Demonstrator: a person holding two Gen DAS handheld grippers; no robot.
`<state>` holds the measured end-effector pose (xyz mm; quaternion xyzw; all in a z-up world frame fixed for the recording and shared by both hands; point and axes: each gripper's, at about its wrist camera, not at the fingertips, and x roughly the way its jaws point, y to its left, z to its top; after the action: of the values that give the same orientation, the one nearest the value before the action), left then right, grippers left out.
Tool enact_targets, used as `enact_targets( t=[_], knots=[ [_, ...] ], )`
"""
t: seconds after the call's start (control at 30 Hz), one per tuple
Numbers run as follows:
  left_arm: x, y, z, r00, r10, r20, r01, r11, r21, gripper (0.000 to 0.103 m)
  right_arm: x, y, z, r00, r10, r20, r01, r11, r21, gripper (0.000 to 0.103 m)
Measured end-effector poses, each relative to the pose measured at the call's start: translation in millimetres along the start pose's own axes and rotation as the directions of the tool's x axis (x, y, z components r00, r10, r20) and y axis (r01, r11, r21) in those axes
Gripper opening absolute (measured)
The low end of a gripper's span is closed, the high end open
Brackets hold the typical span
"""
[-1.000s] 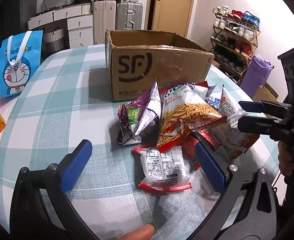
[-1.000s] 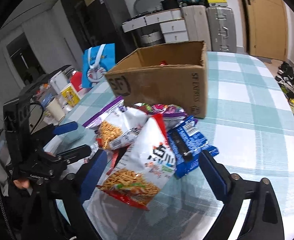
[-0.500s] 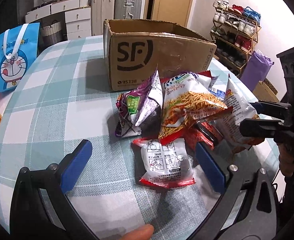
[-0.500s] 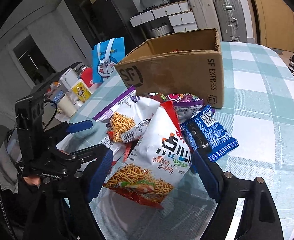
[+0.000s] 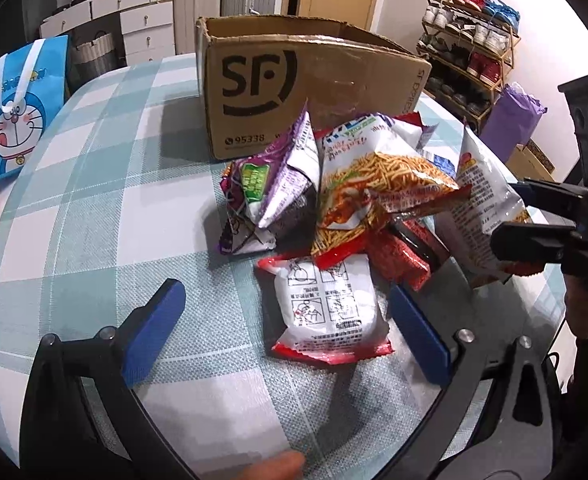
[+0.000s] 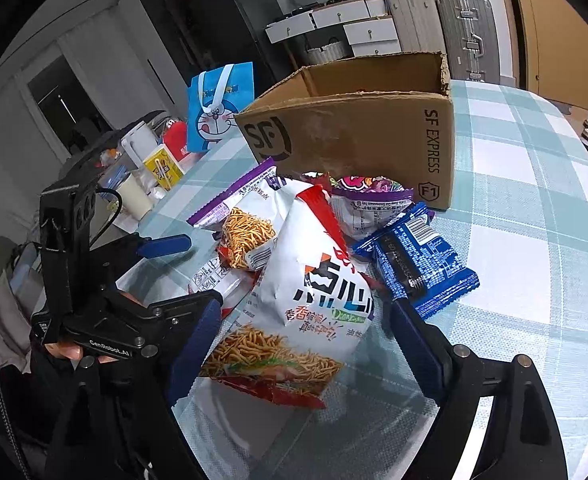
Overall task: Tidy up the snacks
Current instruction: 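Grasp the white noodle-snack bag with the right gripper while the left grasps the white printed bag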
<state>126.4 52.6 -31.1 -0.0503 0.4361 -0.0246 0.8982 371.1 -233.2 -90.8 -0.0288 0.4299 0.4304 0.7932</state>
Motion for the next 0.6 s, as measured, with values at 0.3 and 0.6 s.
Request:
enact_targets(
  t=[0.3, 0.6],
  knots=[
    [3.8, -5.0, -4.2, 0.998, -0.055, -0.023, 0.056, 0.998, 0.039, 0.064, -1.3, -0.1, -1.6, 1.000, 0.000, -0.008, 0.000, 1.000, -0.015, 0.090],
    [0.3, -6.2, -7.3, 0.997, -0.079, -0.017, 0.080, 0.995, 0.060, 0.044, -1.5, 1.1, -2.8, 1.000, 0.008, -0.020, -0.008, 1.000, -0.024, 0.090]
  ],
)
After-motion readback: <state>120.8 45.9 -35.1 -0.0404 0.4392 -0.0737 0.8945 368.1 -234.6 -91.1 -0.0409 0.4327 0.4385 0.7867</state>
